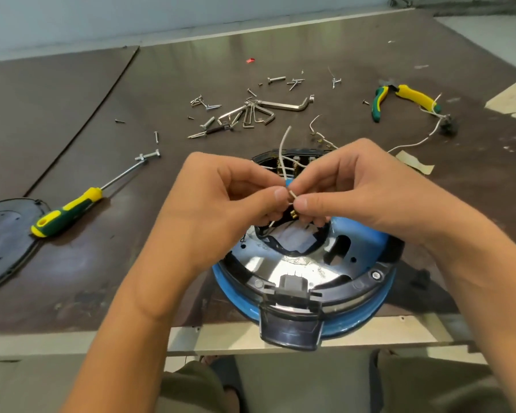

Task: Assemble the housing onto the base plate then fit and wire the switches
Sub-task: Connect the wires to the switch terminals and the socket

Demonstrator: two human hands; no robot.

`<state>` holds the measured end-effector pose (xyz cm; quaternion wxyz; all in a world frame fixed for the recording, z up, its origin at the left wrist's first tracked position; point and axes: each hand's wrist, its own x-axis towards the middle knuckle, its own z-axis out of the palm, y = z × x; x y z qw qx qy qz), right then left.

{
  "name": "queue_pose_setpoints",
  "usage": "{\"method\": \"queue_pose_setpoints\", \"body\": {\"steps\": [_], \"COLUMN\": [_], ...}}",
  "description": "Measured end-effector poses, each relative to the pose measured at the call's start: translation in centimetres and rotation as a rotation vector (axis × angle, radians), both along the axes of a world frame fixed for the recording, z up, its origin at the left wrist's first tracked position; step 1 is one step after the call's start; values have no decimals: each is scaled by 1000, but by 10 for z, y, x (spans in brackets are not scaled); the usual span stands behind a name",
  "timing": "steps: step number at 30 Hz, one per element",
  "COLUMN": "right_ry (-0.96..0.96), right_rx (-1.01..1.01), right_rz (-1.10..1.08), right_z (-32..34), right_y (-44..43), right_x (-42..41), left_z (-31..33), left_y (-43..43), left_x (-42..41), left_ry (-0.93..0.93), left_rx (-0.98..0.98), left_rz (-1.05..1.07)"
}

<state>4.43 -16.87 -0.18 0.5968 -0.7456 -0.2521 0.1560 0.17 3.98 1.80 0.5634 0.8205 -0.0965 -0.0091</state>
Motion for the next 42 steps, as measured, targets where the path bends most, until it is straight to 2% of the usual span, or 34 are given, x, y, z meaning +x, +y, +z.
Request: {"method": "queue_pose_setpoints", "body": {"steps": [2,4,10,16,25,29,33,39,42], "right_ry": [14,24,51,49,70,153,192,125,93], "right_rx": [-75,-136,-176,-194,-290,-275,-238,-226,-203], "right_rz": [57,87,91,72,18,-10,-13,15,26], "right_z": [2,5,10,12,12,14,17,21,20], "right_y": [0,1,5,8,18,20,18,11,9], "right_x": [0,-1,-3,-5,-14,-16,-20,-22,-21], "left_z": [0,1,0,-8,-15,-14,-10,-1,-3], "left_y": [6,10,13,7,-19,-29,-23,0,3], "left_x": [-1,-2,-5,-8,-29,-36,-35,-32,-29], "left_ry": [-33,-26,48,-19,-233,-252,-130,94,118], "left_rx": [184,268,158,202,542,598,471,39,-71], "left_rz": [-33,-73,-106,9,251,335,275,-30,-18]}}
